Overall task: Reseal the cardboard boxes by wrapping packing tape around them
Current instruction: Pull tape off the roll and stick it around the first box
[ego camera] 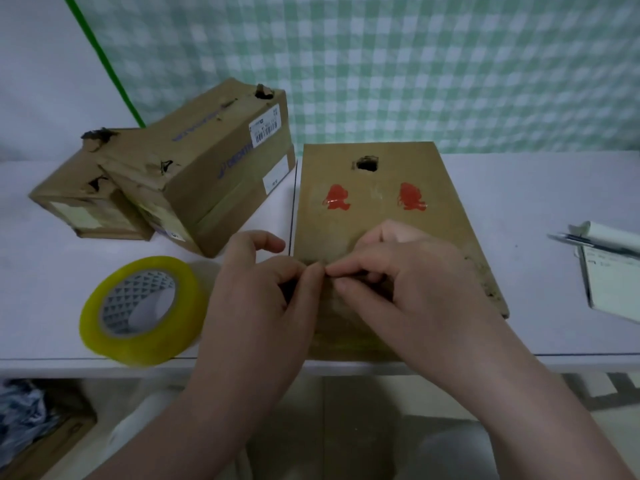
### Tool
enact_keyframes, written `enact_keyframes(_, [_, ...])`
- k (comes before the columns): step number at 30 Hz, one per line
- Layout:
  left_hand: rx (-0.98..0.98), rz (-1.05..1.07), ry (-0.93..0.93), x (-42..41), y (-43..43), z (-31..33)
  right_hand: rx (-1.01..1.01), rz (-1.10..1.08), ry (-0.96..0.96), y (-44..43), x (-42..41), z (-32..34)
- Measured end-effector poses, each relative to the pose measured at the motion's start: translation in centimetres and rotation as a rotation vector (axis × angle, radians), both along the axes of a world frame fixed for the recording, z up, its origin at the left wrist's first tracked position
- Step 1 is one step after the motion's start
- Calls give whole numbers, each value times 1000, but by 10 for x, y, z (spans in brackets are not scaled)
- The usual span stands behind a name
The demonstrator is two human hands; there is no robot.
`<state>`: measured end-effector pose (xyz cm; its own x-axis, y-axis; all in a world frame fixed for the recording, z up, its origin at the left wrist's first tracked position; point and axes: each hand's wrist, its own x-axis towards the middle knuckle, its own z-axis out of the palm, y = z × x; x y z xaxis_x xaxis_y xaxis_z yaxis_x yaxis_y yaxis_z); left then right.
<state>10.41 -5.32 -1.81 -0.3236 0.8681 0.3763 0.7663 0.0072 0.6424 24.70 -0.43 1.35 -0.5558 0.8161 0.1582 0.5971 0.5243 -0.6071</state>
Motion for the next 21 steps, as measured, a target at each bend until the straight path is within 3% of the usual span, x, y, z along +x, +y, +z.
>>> enact_keyframes(3, [-55, 17, -21, 1, 4, 5, 15, -6, 19, 1, 1, -1])
enact_keyframes(15, [-70, 109, -431, 8, 11, 9, -4, -73, 89, -1, 1, 0])
enact_keyframes(21, [-51, 68, -241, 3, 11, 1, -1, -109, 85, -2, -3, 1])
